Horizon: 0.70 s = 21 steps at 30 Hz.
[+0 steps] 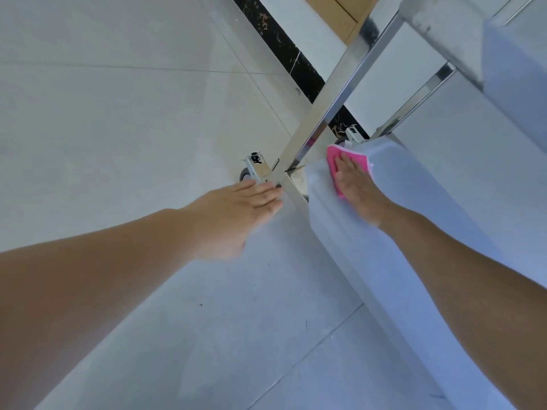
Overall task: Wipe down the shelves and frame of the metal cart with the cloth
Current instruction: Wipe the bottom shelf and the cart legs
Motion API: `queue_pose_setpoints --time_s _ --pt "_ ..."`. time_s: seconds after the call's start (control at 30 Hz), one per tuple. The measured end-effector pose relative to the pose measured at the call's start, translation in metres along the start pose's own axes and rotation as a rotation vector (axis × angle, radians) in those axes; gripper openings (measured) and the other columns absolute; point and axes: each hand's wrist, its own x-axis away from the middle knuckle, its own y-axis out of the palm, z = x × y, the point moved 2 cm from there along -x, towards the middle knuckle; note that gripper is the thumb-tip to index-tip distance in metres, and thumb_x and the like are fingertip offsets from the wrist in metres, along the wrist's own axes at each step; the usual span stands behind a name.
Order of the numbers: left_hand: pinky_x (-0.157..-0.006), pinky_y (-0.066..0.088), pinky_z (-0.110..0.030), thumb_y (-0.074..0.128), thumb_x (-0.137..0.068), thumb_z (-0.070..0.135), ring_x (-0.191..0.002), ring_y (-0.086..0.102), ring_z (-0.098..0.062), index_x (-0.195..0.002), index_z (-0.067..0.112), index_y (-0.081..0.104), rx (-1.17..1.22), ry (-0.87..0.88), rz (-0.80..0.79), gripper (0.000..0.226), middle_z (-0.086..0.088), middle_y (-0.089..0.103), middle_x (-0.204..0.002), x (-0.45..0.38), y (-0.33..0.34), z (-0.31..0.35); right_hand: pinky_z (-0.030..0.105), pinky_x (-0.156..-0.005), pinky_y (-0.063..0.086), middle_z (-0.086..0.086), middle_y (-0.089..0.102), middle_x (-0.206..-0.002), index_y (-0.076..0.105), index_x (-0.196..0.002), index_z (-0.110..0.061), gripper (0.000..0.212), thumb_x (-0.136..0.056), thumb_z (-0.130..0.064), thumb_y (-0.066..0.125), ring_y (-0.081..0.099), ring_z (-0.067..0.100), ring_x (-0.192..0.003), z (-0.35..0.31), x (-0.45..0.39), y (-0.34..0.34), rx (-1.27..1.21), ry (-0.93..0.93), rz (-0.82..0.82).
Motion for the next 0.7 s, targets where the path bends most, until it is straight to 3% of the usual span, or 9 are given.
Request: queue_pose_setpoints --time_s 0.07,0.17,0.23,0.33,0.5,0.57,0.63,0.7 --pt "-0.110 -0.017 -0.023 0.037 -0.083 0.015 -0.142 -0.015 -0.010 -0.147 0.017 -0.007 -0.025 0.000 -0.082 0.077 0.001 -0.012 -0.157 0.021 0.001 -0.004 0.041 -0.119 0.001 0.010 -0.003 -0.158 -0.007 -0.148 -0.007 0.059 -0.101 -0.027 0.024 -0.008 0.023 -0.145 -0.021 0.012 0.000 0.004 -0.056 -0.024" --pt "-0.109 -0.015 -0.023 0.035 -0.084 0.014 -0.142 -0.014 -0.009 -0.147 0.019 -0.003 -0.041 0.003 -0.198 0.074 0.002 -0.010 -0.157 0.044 0.001 -0.008 0.036 -0.119 -0.005 -0.001 -0.008 -0.158 -0.008 -0.149 -0.020 0.064 -0.094 -0.052 -0.001 -0.014 0.015 -0.144 -0.053 0.047 0.002 -0.185 -0.175 -0.010" --pt "-0.107 -0.016 -0.022 0.034 -0.084 0.013 -0.142 -0.012 -0.008 -0.148 0.019 0.000 -0.048 0.012 -0.231 0.072 0.003 -0.008 -0.157 0.056 -0.002 -0.009 0.031 -0.118 -0.011 -0.005 -0.011 -0.157 -0.007 -0.147 -0.024 0.058 -0.096 -0.048 0.005 -0.018 0.012 -0.143 -0.066 0.065 0.000 -0.198 -0.230 0.013" --pt "-0.108 -0.016 -0.022 0.032 -0.085 0.014 -0.141 -0.014 -0.007 -0.148 0.020 0.000 -0.081 0.031 -0.281 0.070 0.005 -0.011 -0.157 0.071 -0.011 -0.012 0.023 -0.110 -0.024 -0.005 -0.021 -0.152 -0.015 -0.142 -0.025 0.052 -0.100 -0.038 0.012 -0.032 0.011 -0.137 -0.073 0.072 -0.005 0.023 -0.286 0.025" --pt "-0.109 -0.014 -0.022 0.031 -0.086 0.013 -0.141 -0.014 -0.005 -0.148 0.021 0.000 -0.114 0.039 -0.342 0.069 0.008 -0.010 -0.156 0.085 -0.029 -0.022 0.038 -0.116 -0.014 0.001 -0.019 -0.154 -0.016 -0.146 -0.017 0.064 -0.097 -0.025 0.024 -0.019 0.028 -0.143 -0.088 0.051 -0.007 0.345 -0.366 0.008" --pt "-0.108 -0.014 -0.021 0.030 -0.086 0.012 -0.141 -0.013 -0.005 -0.148 0.022 0.001 -0.126 0.036 -0.362 0.068 0.008 -0.009 -0.157 0.089 -0.034 -0.026 0.040 -0.116 -0.015 0.004 -0.012 -0.157 -0.008 -0.148 -0.012 0.063 -0.091 -0.019 0.017 -0.015 0.028 -0.144 -0.099 0.037 -0.007 0.409 -0.342 0.025" --pt "-0.106 -0.015 -0.020 0.029 -0.087 0.012 -0.141 -0.012 -0.005 -0.148 0.022 0.003 -0.129 0.045 -0.361 0.067 0.008 -0.008 -0.157 0.091 -0.036 -0.028 0.041 -0.114 -0.017 0.006 -0.006 -0.158 0.000 -0.149 -0.007 0.065 -0.085 -0.020 -0.003 -0.012 0.030 -0.144 -0.112 0.028 -0.005 0.448 -0.303 0.061" --pt "-0.105 -0.016 -0.020 0.030 -0.087 0.013 -0.142 -0.010 -0.005 -0.147 0.022 0.006 -0.122 0.058 -0.338 0.066 0.008 -0.005 -0.157 0.093 -0.038 -0.028 0.042 -0.114 -0.016 0.009 -0.002 -0.159 0.004 -0.148 -0.004 0.066 -0.085 -0.020 -0.007 -0.007 0.031 -0.145 -0.121 0.024 0.000 0.539 -0.271 0.082"
